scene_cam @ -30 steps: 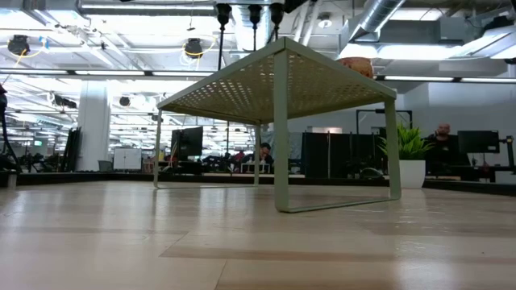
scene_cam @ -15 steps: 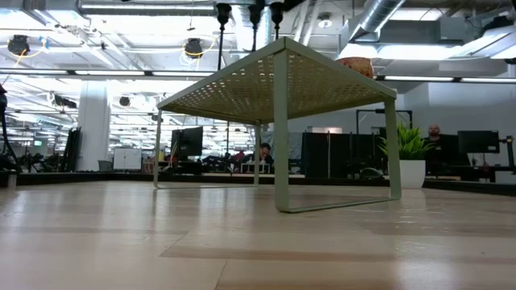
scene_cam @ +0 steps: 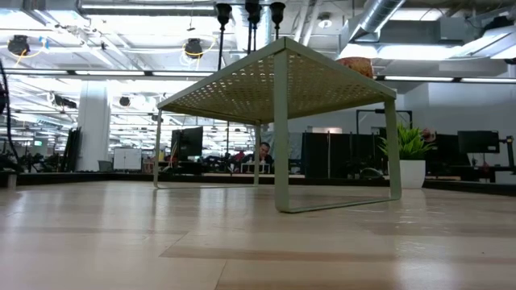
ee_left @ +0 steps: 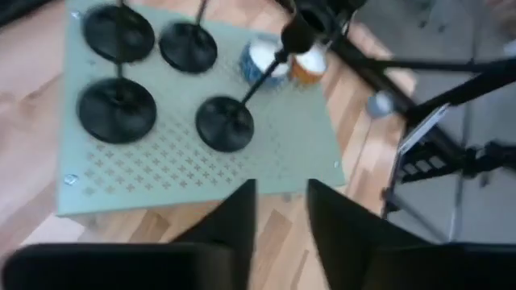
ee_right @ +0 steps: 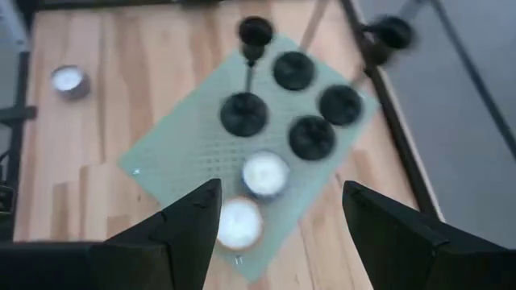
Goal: Pick & Place candle stick holders
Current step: Put the black candle holder on the shelf
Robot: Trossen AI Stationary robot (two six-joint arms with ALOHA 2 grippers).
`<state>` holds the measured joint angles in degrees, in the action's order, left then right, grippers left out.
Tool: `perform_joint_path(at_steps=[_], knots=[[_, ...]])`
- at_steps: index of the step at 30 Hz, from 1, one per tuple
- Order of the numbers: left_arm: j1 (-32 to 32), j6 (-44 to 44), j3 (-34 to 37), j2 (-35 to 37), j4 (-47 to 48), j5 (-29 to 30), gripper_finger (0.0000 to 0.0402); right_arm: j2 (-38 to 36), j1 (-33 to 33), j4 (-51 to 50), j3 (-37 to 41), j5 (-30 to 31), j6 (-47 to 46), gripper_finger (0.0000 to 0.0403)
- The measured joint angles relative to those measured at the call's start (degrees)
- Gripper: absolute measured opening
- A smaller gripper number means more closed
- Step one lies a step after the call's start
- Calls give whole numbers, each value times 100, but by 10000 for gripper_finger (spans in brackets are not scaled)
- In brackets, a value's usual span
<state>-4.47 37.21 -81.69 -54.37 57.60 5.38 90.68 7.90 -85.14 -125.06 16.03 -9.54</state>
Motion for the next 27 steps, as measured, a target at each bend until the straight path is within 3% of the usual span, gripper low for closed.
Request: perform_joint_path(at_steps=[4, 10, 16, 18, 21, 27], knots=[[-851, 240, 4, -466, -68, 723, 17, -341, 385, -477, 4, 764, -709, 249], [-2177, 1007, 4, -1303, -399, 3031, 3, -735, 854, -488, 8, 1649, -1201, 249], [-2756, 1702, 4, -2193, -588, 5108, 5, -972, 970, -488, 8, 2321, -1263, 249], [-2758, 1676, 4, -2473, -666, 5457, 12, -1019, 970, -488, 8, 2320, -1221, 249], [-2717, 1496, 4, -2793, -782, 5529, 35, -1047, 980, -487, 9, 2308, -1095, 249], [-2594, 1444, 4, -3047, -881, 5803, 115, -1186, 1154, -488, 12, 2297, -798, 249]])
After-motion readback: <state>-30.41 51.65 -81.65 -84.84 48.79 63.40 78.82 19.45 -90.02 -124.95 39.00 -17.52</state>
